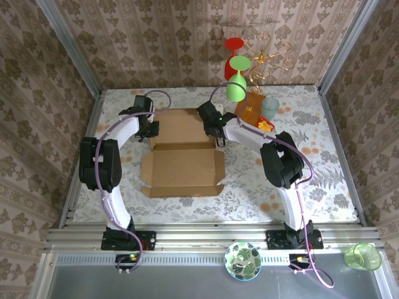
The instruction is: Fold the paper box
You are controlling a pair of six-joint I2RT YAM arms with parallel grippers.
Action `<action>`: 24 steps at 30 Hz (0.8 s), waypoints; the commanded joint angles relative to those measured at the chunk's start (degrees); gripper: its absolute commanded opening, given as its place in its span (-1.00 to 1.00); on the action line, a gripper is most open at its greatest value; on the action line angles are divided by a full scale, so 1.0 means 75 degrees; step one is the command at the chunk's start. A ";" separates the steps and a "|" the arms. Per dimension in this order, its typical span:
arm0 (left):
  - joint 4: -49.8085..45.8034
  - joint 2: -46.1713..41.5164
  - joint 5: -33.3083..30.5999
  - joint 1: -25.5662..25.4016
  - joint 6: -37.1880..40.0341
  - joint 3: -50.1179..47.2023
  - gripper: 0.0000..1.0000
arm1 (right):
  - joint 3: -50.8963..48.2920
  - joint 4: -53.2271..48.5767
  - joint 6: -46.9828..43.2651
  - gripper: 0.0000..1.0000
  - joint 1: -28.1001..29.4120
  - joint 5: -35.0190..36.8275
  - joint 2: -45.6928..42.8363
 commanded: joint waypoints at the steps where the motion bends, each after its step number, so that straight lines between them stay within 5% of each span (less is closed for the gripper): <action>1: -0.0774 0.0247 -0.0101 -0.0031 0.0067 0.0126 -1.00 | 0.0169 -0.0127 0.0014 -0.46 -0.0127 -0.0174 0.0172; 16: -0.1038 0.0488 -0.0084 -0.0033 0.0045 0.0494 -1.00 | 0.0317 0.0057 0.0143 -0.17 -0.0235 -0.0821 0.0218; 24: -0.1054 0.0541 -0.0062 -0.0045 -0.0011 0.0549 -1.00 | 0.0212 -0.0035 0.0274 -0.33 -0.0212 -0.0896 0.0374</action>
